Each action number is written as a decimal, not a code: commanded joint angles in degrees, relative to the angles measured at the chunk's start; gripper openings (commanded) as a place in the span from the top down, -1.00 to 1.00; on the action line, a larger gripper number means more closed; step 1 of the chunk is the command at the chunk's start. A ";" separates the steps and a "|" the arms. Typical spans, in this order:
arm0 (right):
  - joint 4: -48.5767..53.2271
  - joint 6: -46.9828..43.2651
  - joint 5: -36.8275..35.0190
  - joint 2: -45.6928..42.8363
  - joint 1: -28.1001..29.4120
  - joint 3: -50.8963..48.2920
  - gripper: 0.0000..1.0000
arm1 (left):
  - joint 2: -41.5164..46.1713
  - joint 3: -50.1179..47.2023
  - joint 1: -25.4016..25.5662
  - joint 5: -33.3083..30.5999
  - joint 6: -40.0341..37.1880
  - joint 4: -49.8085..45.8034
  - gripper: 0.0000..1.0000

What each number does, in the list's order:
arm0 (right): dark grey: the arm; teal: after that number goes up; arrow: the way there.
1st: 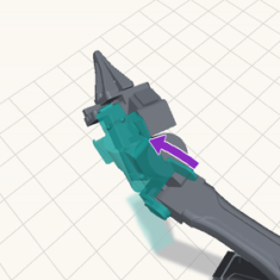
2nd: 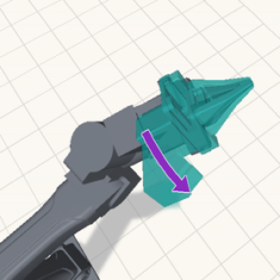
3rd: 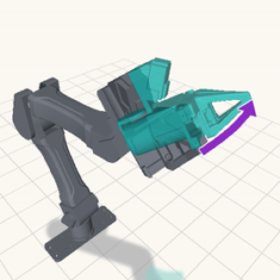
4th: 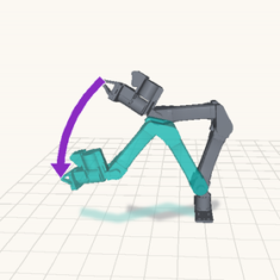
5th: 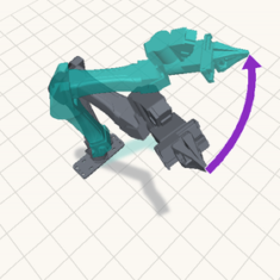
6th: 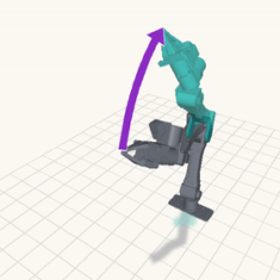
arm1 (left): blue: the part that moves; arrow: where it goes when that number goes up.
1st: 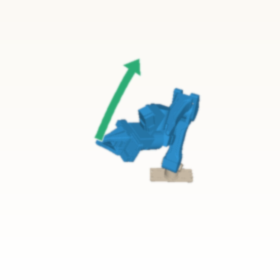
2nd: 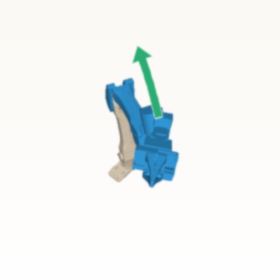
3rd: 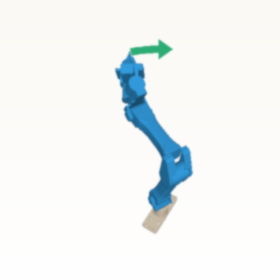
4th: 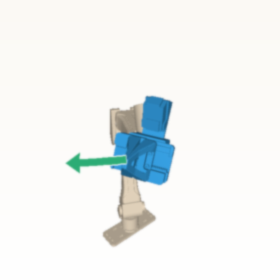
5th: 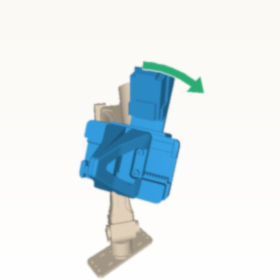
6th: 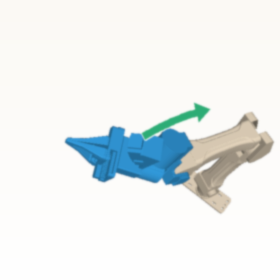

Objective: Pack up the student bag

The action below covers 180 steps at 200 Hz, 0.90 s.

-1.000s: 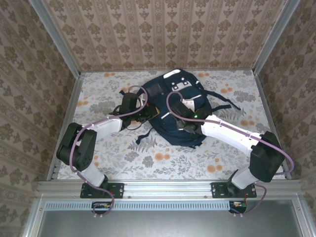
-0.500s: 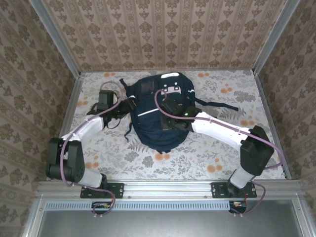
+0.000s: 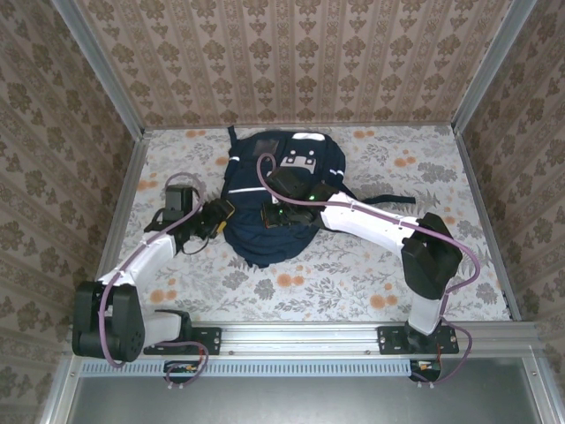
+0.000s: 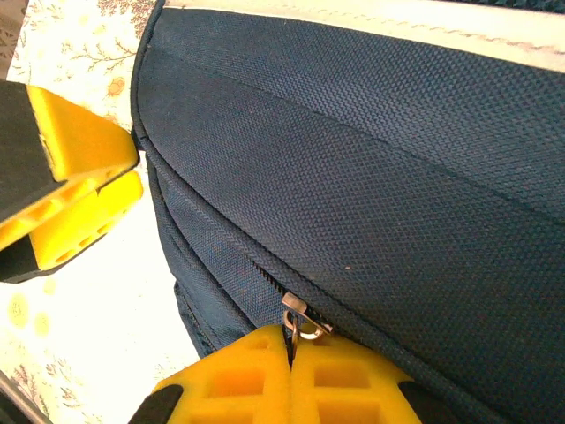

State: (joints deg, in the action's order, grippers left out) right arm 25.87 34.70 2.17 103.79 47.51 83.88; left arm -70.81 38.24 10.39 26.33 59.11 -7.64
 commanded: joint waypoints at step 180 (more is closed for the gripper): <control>7.27 -2.96 -8.68 -4.11 -0.08 -0.86 1.00 | -6.06 2.34 4.99 -4.73 3.44 8.37 0.94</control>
State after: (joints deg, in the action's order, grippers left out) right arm 27.70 34.35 0.27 103.70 47.53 83.81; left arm -77.28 39.22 15.03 25.02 64.97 3.05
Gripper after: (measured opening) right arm 0.059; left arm 0.080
